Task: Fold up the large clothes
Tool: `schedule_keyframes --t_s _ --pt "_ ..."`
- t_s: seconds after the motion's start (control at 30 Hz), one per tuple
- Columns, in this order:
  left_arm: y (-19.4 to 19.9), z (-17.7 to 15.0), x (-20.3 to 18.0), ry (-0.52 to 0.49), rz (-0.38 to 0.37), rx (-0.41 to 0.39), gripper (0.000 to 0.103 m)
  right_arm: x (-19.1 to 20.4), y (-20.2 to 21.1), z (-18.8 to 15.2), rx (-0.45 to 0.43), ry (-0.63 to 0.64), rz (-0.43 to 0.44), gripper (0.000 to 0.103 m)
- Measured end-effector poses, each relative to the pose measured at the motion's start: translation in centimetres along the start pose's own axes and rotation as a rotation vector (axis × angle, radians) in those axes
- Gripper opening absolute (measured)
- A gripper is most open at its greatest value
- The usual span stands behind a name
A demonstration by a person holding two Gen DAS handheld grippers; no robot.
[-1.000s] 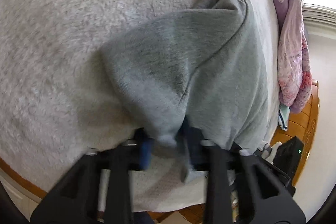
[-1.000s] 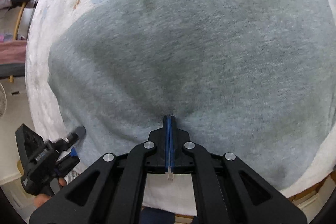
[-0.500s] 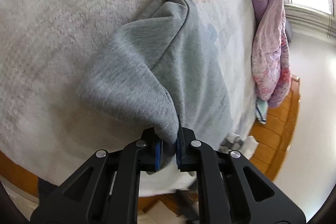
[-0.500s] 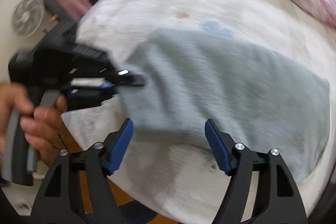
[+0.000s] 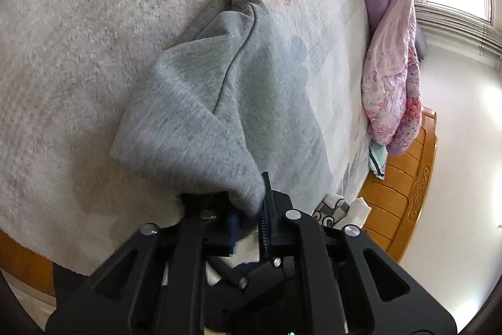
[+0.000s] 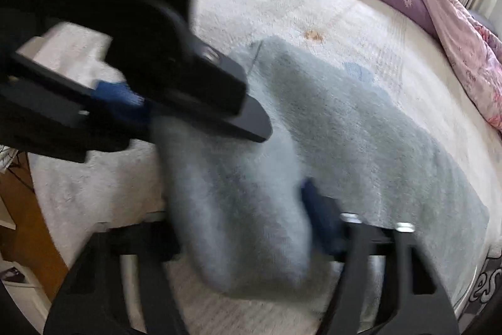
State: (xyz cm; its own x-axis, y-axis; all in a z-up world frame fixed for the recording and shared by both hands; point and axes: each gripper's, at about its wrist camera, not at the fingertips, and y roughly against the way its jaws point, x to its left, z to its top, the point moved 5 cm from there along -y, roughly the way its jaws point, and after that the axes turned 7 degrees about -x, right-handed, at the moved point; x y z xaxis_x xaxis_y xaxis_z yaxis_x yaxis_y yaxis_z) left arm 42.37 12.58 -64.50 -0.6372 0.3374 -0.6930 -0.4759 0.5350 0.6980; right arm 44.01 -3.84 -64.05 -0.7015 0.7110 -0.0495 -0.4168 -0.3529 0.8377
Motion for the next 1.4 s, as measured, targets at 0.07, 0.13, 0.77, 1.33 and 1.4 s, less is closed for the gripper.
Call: schedule_keyframes --t_s 0.07,0.13,0.77,1.33,1.4 --pt "0.7 0.1 -0.2 -0.004 -0.029 -0.008 0.028 -1.0 -0.5 0.3 0.021 -0.042 0.000 0.018" --pt "1.9 0.2 -0.4 0.004 -0.064 -0.027 0.051 -2.0 -0.7 0.7 0.042 -0.123 0.040 0.013" --pt "-1.1 0.1 -1.8 0.013 0.064 -0.235 0.055 -14.0 6.8 0.3 -0.093 -1.023 0.490 0.009" --pt "-13.3 -12.6 -21.6 -0.521 -0.088 0.031 0.060 -29.2 12.6 -16.8 -0.215 -1.693 0.328 0.006" --pt "-13.3 -12.6 -21.0 -0.553 -0.030 -0.008 0.064 -30.1 12.2 -18.1 -0.171 -1.659 0.283 0.006"
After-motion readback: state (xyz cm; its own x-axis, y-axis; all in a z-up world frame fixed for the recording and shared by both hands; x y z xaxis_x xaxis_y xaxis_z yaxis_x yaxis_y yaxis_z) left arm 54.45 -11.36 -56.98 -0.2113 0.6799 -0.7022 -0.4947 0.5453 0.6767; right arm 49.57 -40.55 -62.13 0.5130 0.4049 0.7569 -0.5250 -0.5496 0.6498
